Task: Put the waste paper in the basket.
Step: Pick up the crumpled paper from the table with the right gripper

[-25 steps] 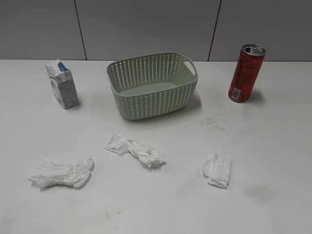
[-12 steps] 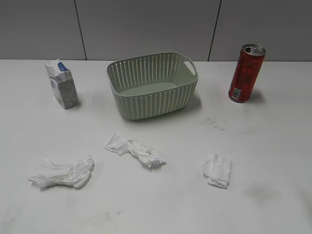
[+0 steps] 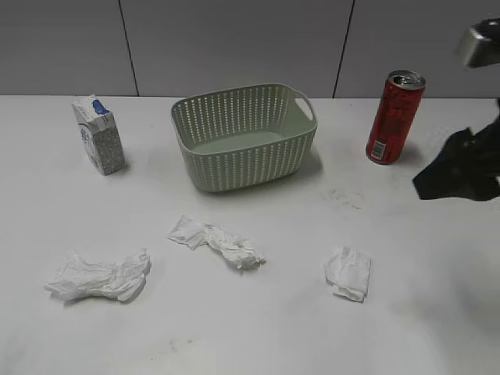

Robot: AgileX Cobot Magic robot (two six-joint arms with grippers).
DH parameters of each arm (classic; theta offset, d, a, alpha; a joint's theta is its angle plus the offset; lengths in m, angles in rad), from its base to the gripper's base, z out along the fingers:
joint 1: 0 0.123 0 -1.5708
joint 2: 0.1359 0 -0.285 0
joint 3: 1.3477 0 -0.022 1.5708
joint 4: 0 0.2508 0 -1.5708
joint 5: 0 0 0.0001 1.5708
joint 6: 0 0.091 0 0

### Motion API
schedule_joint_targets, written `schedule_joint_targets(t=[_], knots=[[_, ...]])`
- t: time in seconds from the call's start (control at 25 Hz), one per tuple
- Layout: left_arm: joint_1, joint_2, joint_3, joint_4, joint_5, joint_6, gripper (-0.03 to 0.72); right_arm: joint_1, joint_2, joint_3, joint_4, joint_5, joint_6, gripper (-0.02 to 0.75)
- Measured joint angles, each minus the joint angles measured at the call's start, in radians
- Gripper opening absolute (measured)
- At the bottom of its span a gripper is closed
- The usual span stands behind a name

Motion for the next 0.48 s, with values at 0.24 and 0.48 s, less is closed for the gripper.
schedule_joint_targets(t=[0.24, 0.48], knots=[[0.0, 0.0, 0.0, -0.003, 0.0, 0.0, 0.621, 0.159, 0.21, -0.052, -0.098, -0.034, 0.069, 0.571], [0.0, 0.0, 0.0, -0.006, 0.0, 0.0, 0.641, 0.202, 0.435, -0.053, -0.117, -0.145, 0.08, 0.571]])
